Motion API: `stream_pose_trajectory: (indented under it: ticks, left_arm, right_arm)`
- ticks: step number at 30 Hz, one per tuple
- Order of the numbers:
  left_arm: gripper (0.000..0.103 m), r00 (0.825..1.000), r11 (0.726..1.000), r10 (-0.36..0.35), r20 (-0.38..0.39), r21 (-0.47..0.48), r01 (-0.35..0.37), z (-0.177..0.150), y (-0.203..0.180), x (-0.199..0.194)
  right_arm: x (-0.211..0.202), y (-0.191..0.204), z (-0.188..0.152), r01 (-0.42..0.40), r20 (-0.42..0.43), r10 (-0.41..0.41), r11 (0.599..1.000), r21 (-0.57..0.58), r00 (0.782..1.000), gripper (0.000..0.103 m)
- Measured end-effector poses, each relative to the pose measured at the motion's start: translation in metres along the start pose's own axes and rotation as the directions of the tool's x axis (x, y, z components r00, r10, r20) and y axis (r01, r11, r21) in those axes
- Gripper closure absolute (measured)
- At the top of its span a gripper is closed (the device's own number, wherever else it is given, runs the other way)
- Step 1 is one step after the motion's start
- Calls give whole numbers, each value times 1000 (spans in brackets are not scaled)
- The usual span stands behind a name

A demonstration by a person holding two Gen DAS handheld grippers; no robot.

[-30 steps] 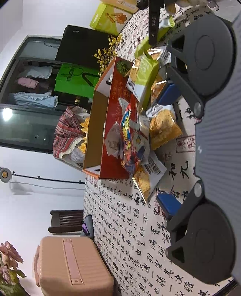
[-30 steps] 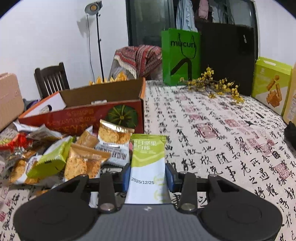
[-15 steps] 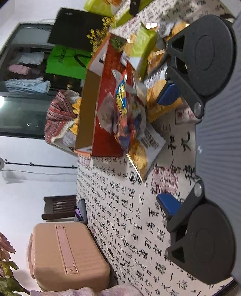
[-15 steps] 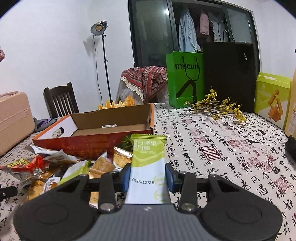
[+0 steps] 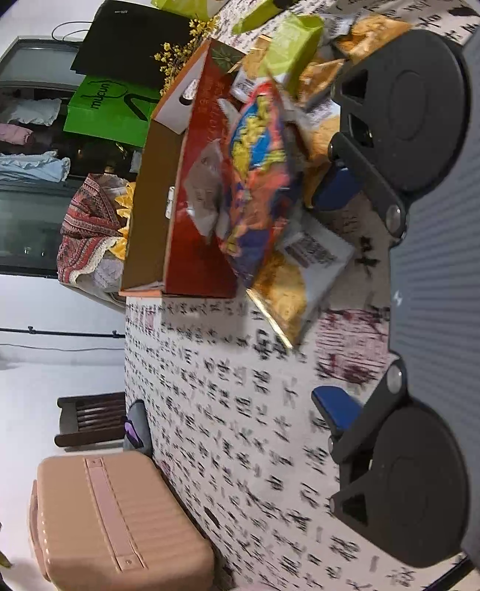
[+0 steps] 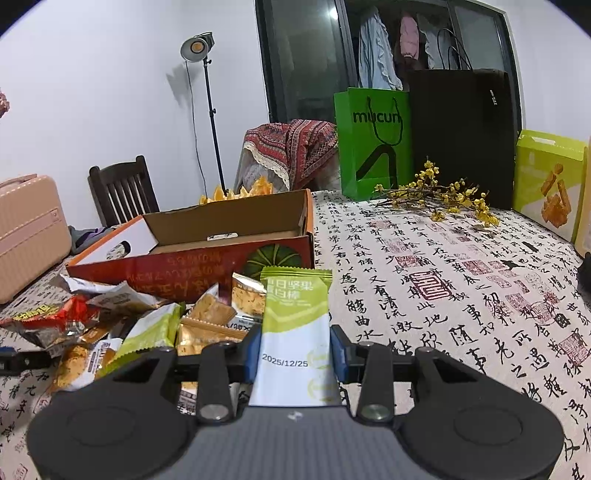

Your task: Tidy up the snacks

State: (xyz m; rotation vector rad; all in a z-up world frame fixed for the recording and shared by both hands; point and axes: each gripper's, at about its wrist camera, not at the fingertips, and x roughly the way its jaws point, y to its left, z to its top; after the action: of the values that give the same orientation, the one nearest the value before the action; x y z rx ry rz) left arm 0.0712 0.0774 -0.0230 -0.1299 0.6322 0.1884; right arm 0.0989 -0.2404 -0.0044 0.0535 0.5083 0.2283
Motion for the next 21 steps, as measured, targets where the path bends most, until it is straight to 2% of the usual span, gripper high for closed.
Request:
stream_pose_trajectory:
  ticks: [7,12,13,17,21]
  left_arm:
    - [0,996,993,16,-90,118,-5,21,-15,34]
    - [0,991,995,-12,-134,94,24,27,-14,50]
    - [1,991,996,-14,-130,87,25,27,-13,49]
    - [21,995,995,-23,-97,92,32,23,-11,40]
    - [26,997,997,-23,-77,68,28,18,-4,28]
  right_arm:
    - [-2,1,2,15,5,-15,1000,-4,1000,66]
    - [-3,-4,2,28,4,-28,1000,12,1000,65]
    - [-3,-5,2,29,2,-29,999,14,1000,65]
    - [-3,-5,1,24,1,-24,1000,14,1000,65]
    - [-2,-3,0,13,-2,-13,1000,13,1000,65]
